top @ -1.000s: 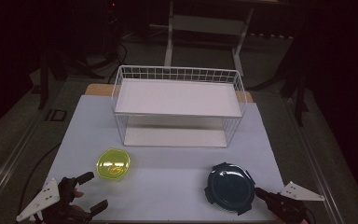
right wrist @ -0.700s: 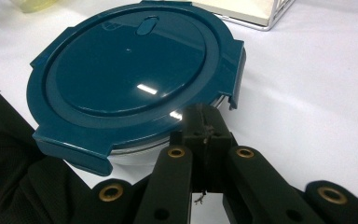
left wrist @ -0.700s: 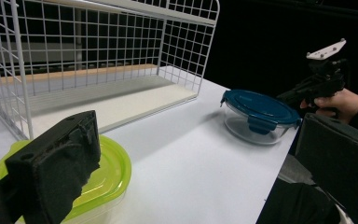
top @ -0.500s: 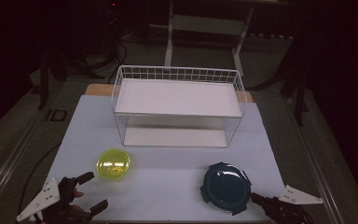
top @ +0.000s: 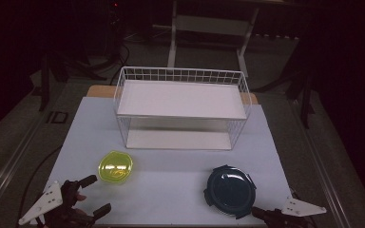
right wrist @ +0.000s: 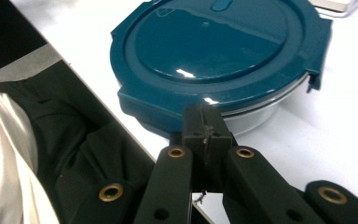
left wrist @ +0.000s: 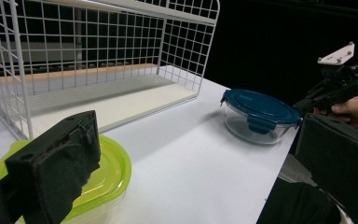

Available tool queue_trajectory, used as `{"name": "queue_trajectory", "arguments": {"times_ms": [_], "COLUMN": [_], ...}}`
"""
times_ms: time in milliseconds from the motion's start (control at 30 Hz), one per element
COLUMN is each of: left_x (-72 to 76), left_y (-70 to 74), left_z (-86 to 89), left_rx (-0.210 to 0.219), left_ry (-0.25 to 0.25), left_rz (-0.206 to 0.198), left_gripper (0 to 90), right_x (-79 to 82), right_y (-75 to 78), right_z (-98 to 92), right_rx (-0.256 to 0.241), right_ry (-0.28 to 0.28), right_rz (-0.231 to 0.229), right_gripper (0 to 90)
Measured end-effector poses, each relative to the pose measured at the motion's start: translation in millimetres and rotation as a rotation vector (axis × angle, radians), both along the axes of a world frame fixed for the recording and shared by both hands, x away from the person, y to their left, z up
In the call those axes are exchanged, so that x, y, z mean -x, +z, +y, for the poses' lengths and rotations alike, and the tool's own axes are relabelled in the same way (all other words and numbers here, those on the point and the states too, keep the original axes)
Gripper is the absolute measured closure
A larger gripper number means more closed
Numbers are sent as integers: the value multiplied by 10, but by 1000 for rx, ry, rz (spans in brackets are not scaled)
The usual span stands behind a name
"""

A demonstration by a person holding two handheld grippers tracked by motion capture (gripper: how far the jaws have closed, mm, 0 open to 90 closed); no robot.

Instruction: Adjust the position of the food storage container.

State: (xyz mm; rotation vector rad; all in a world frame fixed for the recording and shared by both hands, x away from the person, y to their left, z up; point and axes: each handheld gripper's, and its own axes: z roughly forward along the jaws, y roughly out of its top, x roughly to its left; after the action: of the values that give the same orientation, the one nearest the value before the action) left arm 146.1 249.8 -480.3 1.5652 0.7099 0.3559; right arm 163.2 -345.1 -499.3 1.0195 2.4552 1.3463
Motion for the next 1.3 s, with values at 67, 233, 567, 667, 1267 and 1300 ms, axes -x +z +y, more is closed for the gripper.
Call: {"name": "queue_trajectory", "arguments": {"times_ms": [67,233,567,667,1267,1300], "left_x": [2,-1,-3,-4,-4,-3], "left_y": [0,-3,-3,-3,-5,-4], "left_z": [-10,-23,-31,-34,-30,-30], "left_rx": [-1,-5,-6,-6,-5,-6], "left_ry": [-1,-4,-7,-8,-8,-8], "left_rz": [0,0,3,2,3,3], "left_gripper": [0,0,0,0,0,0], "right_x": [1,-9,-31,-41,-142,-140], "right_y": [6,10,25,24,4,4], "right_z": [25,109,275,325,449,448], "right_rx": [4,6,18,20,1,2], "right_ry": [11,49,83,92,131,130], "right_rz": [-1,1,-3,-5,11,11], "right_gripper": [900,900,900,900,900,900]}}
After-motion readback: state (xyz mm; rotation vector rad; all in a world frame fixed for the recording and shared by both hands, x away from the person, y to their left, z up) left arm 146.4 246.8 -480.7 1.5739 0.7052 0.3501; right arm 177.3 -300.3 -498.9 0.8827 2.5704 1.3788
